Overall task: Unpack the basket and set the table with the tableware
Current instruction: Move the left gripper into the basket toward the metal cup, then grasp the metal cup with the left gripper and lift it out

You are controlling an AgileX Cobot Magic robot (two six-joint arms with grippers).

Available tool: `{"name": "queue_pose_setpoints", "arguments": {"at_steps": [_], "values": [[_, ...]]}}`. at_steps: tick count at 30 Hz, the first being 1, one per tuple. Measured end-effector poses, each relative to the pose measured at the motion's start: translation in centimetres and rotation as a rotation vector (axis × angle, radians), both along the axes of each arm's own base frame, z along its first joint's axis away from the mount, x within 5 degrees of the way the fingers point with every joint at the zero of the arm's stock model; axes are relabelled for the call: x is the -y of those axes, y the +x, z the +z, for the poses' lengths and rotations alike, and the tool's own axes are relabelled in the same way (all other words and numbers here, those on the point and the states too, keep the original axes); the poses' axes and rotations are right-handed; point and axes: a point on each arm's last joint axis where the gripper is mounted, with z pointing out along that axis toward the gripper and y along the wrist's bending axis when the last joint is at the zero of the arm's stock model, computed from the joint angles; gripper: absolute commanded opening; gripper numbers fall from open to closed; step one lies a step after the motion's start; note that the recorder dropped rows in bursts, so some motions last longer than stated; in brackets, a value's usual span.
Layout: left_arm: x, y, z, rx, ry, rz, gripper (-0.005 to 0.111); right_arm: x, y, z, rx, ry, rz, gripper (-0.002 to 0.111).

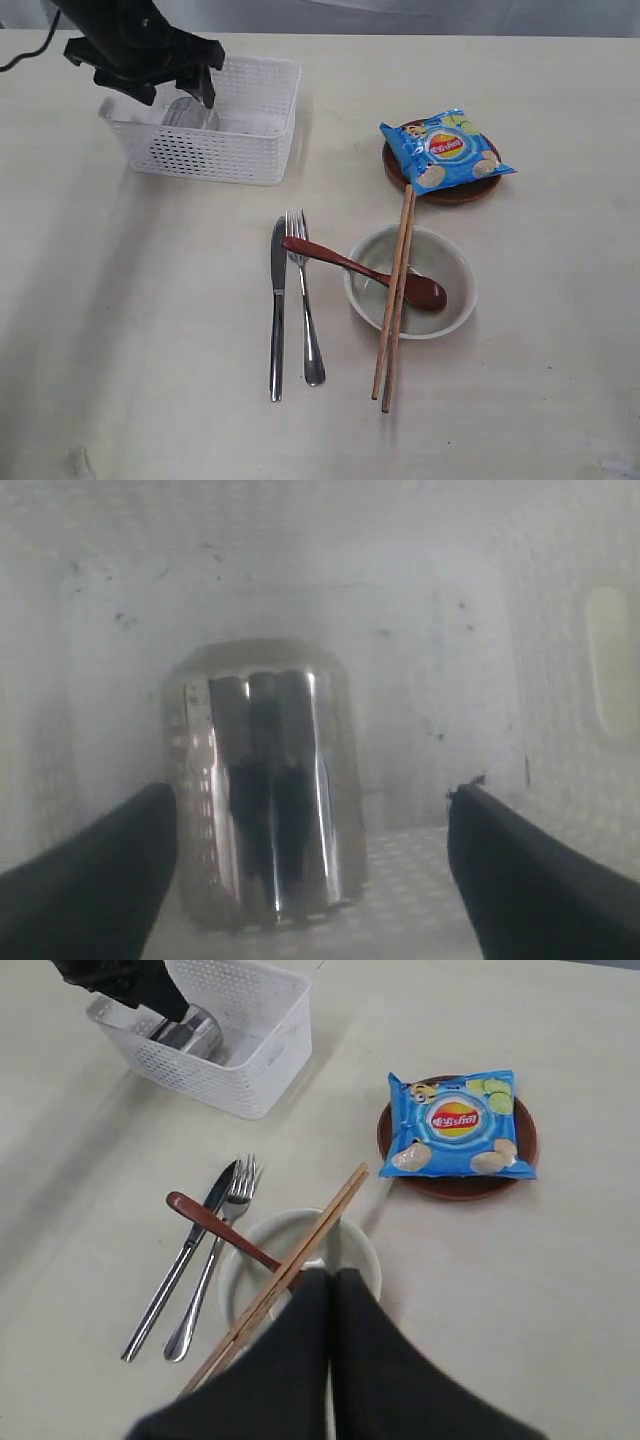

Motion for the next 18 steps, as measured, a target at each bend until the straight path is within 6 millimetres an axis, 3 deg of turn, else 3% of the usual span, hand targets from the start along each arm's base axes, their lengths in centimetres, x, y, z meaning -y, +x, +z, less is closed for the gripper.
{"name": "queue_pose_setpoints", "arguments": {"at_steps": [6,13,16,18], "values": [[0.3,2.1,-2.7,-0.017,0.055,-0.026,0.071,-0.1,0.1,0.2,0.020,0.008,0.004,0.000],[0.4,3.0,-5.2,-0.060,0.086,-0.040,0.075,-0.1,0.2,0.2,0.033,0.007,0.010,0.000],[0.4,3.1,-6.2,-0.081,0.097,-0.045,0.067,-0.1,0.2,0.3,0.041,0.010,0.011,0.000],[0.3,3.1,-6.3,-0.081,0.102,-0.047,0.050,-0.2,0.2,0.3,0.046,0.009,0.015,0.000]]}}
